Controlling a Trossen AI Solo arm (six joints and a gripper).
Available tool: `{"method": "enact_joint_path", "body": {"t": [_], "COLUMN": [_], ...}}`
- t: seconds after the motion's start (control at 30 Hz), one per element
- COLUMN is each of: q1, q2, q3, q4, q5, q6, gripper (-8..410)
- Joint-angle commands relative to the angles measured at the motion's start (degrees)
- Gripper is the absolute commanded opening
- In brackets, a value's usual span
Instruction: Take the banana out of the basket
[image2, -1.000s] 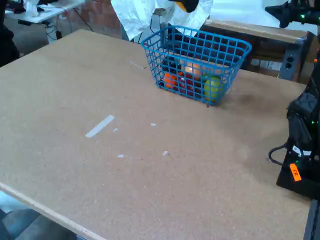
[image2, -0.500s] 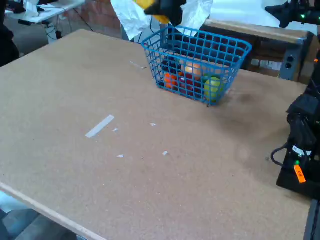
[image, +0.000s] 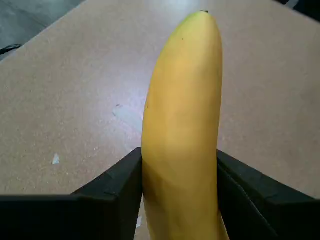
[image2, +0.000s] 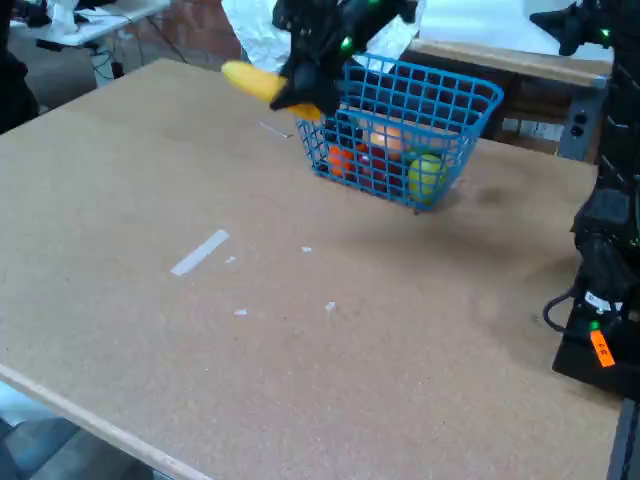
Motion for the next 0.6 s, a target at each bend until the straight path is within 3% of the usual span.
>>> {"method": "enact_joint_path", "body": {"t": [0.0, 0.57], "q1": [1.3, 9.0], "q2": [6.3, 9.7], "q3": [0.0, 0.0], "q4": [0.0, -5.9], "q5": [1.0, 2.9], "q6": [-1.3, -6.0], "gripper": [-1, -1]}}
